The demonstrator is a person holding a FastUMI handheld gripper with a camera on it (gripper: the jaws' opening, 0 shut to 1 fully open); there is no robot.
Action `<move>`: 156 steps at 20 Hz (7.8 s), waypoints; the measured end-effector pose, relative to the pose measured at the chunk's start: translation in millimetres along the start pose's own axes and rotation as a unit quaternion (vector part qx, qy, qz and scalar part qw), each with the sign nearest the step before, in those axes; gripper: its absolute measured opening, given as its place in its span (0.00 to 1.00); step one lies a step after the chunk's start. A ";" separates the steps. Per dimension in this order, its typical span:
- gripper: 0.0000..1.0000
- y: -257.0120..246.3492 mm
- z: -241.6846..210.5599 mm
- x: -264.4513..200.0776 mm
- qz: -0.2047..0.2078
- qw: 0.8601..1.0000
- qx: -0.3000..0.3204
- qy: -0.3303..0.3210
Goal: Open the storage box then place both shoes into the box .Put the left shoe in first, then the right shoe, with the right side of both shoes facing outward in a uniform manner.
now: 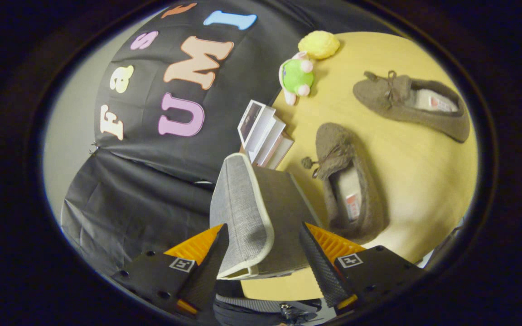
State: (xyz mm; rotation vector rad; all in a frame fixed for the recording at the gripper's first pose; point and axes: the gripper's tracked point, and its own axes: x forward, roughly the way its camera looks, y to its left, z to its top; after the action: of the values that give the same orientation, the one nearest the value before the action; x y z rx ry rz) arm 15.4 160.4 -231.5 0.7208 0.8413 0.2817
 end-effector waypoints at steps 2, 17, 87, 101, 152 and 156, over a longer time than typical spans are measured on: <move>0.90 6.5 -4.6 10.3 0.010 1.000 0.009 0.008; 0.05 46.3 11.0 -12.0 0.022 0.998 -0.060 -0.028; 0.42 -137.6 65.1 14.2 -0.299 0.925 -0.226 0.055; 0.04 -139.2 65.5 11.4 -0.307 0.927 -0.202 0.069; 0.32 49.0 -95.3 129.0 -0.181 0.940 -0.205 0.203; 0.77 71.3 -82.0 116.4 -0.142 0.949 -0.211 0.184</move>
State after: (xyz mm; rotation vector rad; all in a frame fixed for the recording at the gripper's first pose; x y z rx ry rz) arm 31.9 308.6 -287.3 0.1391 1.1798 0.3281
